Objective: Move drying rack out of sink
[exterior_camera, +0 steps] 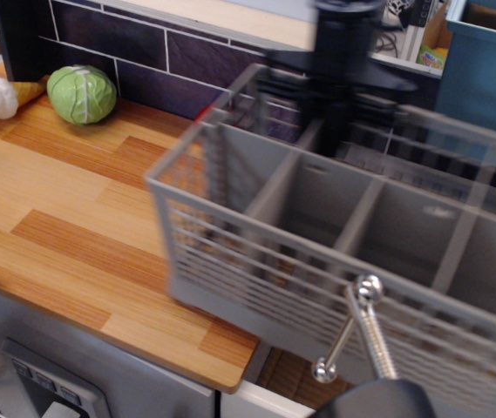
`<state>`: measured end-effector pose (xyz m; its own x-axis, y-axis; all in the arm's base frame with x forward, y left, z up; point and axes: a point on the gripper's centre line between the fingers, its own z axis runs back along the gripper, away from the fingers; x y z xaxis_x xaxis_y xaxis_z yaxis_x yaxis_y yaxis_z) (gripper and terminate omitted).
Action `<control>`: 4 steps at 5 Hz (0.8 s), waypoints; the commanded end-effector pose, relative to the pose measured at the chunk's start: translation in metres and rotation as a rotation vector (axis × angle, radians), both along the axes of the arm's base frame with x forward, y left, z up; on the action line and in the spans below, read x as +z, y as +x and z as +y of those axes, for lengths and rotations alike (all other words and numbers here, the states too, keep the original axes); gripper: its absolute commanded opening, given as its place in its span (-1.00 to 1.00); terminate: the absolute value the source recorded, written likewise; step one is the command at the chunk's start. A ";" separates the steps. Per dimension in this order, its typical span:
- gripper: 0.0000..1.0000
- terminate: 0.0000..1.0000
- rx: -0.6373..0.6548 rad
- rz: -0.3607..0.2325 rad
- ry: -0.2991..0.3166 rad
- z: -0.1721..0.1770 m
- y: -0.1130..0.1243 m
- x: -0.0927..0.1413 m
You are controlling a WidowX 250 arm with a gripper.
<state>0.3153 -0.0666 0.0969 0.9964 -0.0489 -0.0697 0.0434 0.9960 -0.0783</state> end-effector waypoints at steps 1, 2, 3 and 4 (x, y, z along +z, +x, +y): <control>-1.00 -1.00 0.002 -0.079 -0.003 0.049 0.017 0.047; -1.00 -1.00 0.021 -0.071 0.013 0.092 0.024 0.049; -1.00 -1.00 0.035 -0.014 0.045 0.124 0.028 0.036; -1.00 -1.00 0.005 -0.013 0.071 0.144 0.021 0.027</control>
